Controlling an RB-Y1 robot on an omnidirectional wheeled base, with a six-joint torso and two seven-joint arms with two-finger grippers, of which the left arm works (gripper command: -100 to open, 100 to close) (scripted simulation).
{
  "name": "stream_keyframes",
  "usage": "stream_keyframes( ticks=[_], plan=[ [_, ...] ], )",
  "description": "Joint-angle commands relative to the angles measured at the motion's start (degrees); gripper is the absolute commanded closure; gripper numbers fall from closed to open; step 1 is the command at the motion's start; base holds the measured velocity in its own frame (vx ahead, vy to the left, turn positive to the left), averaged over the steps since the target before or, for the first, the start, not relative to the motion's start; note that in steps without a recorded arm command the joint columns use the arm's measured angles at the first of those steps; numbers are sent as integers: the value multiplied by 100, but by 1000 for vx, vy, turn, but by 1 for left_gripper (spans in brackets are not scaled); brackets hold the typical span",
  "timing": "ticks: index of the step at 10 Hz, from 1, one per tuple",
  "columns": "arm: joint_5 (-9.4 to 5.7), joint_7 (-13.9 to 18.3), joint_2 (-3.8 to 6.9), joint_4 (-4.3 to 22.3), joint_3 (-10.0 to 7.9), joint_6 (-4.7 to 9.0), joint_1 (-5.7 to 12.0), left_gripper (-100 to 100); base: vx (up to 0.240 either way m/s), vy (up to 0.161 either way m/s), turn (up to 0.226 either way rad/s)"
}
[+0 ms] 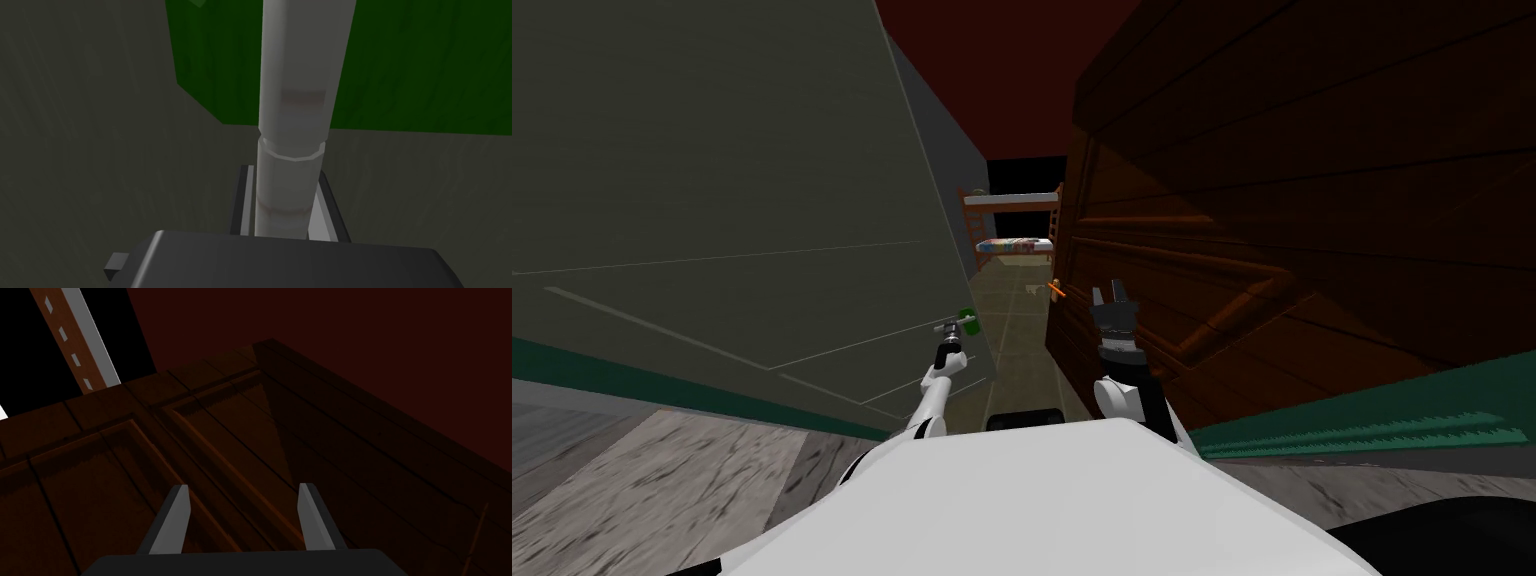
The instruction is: Push the door open
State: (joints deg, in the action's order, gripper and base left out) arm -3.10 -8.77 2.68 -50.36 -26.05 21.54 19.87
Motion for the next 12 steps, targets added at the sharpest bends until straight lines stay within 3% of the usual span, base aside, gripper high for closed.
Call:
stream_keyframes(
  ticks=[1, 3, 4, 5, 8, 12],
  plan=[
    [-18, -37, -17, -37, -108, -2, 18, 100, 196, -87, 88],
    [-33, -90, -110, -33, -211, -1, 26, 100, 182, -80, 102],
    [-31, -68, -71, -42, -191, -18, -1, 100, 72, -19, 47],
    [-90, -241, -31, 43, -327, 58, 96, 100, 98, 10, 108],
    [-180, -529, -59, 193, -523, 174, 258, 100, 182, 17, 110],
    [-314, -955, -255, 415, -815, 347, 499, 100, 213, 9, 125]
  ],
)
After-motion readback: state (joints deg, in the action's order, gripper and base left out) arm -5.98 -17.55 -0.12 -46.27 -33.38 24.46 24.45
